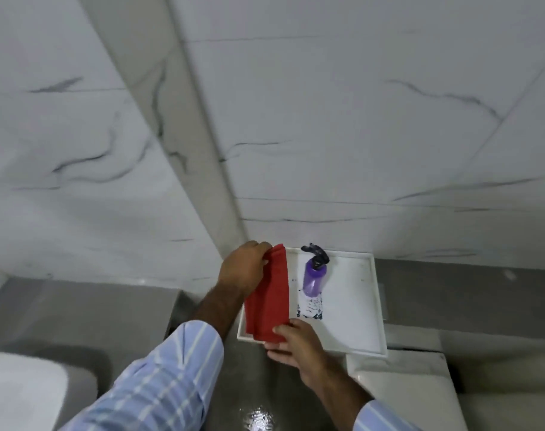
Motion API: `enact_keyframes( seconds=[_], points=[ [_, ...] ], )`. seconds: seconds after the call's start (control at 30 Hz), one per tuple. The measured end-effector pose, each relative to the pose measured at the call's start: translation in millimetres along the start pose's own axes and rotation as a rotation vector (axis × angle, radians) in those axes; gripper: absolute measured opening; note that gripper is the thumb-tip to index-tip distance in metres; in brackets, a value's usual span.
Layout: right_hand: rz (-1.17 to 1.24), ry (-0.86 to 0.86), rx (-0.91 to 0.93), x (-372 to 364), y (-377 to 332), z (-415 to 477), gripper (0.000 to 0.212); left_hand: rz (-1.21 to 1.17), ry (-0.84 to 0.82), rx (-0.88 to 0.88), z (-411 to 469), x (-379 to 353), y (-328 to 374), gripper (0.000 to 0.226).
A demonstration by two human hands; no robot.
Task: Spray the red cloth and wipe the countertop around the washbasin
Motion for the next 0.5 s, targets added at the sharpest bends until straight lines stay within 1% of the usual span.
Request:
enact_keyframes(
  seconds=[0.1,0.2,0.3,0.37,0.43,0.5],
  points=[
    [0.073,0.036,-0.08,4,-4,13,0.023,0.046,-0.141,-0.04,41,-24,0,0.03],
    [0.007,0.079,-0.115,11,-11,24,0.02,0.056,-0.232,-0.038,64,-51,-4,0.029],
    [-0.202,0.145,-0.088,23,-20,25,0.022,0.055,-0.283,-0.018,68,-70,-10,0.028],
    [-0.353,0.184,-0.054,33,-26,17,0.021,0.037,-0.313,-0.014,62,-79,-14,0.031],
    [-0.558,0.246,0.004,49,-35,9,0.022,0.031,-0.319,0.007,53,-75,-16,0.034],
    [-0.853,0.35,0.081,68,-53,-5,0.032,-0.012,-0.286,0.011,43,-66,-18,0.039]
  ],
)
Point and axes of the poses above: each hand's wrist, its own z-axis towards the middle knuckle, its own x-axis out of the back of the hand, y = z × x, the point moved 6 cm from there along z, towards the middle knuckle, and after that the axes turned 5 degrees about -y, right-handed, at the moved point
